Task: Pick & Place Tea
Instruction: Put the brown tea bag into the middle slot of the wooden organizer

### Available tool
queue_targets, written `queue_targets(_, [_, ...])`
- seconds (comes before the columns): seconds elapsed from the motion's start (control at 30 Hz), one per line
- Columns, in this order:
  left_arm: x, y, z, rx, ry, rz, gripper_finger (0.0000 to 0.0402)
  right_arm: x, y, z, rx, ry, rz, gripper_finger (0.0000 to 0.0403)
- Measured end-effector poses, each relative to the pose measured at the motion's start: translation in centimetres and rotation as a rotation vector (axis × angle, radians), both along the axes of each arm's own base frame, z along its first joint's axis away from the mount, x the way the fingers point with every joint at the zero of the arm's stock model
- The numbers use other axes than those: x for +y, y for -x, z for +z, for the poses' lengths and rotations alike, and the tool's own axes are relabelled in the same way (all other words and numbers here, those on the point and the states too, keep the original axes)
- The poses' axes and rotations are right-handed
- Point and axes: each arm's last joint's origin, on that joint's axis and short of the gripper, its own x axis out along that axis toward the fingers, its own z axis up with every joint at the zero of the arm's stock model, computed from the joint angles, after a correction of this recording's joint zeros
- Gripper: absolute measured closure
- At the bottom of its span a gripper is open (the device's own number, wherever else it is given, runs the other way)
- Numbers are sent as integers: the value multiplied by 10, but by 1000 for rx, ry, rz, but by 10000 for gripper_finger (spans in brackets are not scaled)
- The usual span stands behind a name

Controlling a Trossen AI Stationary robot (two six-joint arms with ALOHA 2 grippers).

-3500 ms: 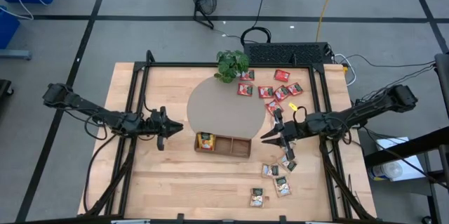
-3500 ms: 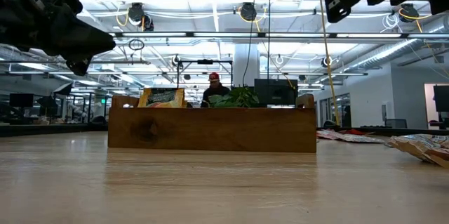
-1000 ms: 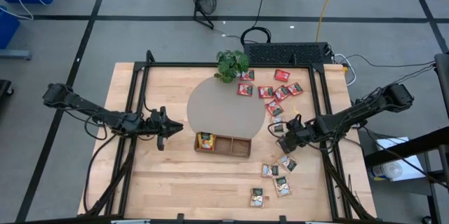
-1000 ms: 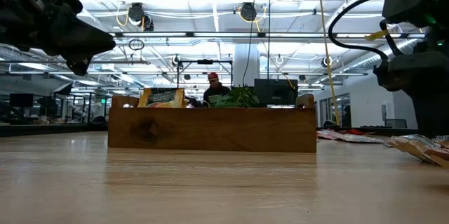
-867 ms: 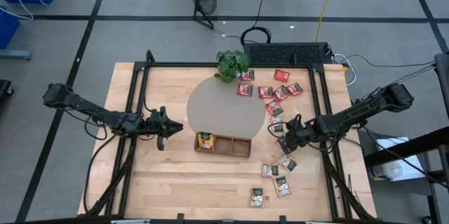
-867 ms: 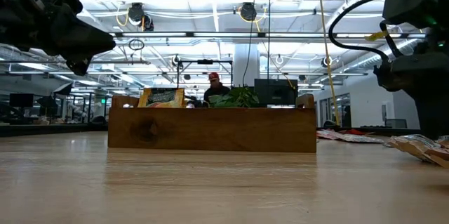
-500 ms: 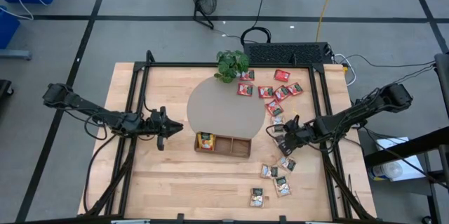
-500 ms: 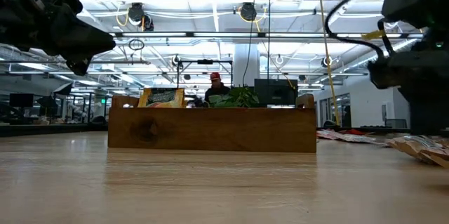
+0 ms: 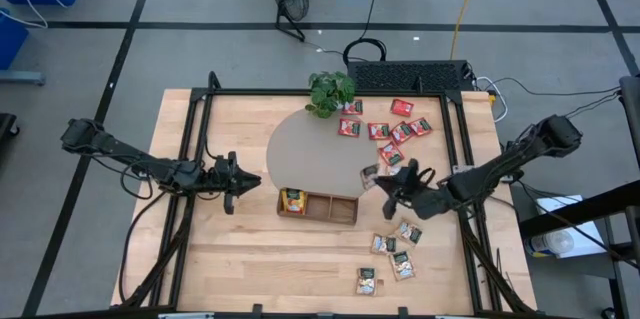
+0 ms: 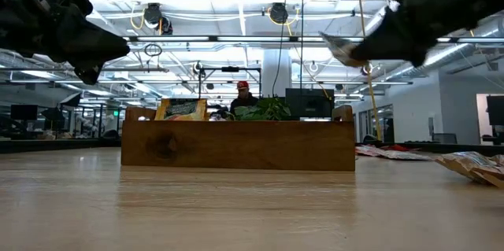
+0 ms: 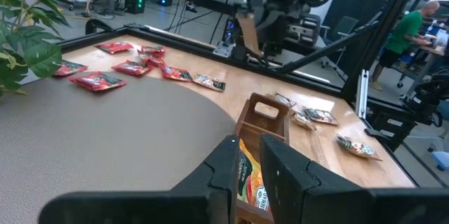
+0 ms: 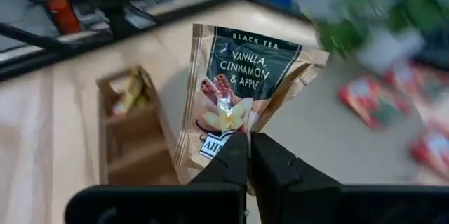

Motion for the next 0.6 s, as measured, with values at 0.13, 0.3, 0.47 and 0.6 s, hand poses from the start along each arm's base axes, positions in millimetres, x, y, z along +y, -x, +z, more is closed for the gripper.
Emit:
queue_targets(0.13, [0,0,0,0,0,0,339,3,-31,-11,-58,94,94,402])
queue_targets(0.3, [0,0,0,0,0,0,339,4,-71,-28,-44,187,199,402])
queue_targets(0.47, [0,0,0,0,0,0,339,6,-109,-42,73,281,241,402])
queue_targets(0.6, [0,0,0,0,0,0,339,4,-128,-51,126,283,289,403])
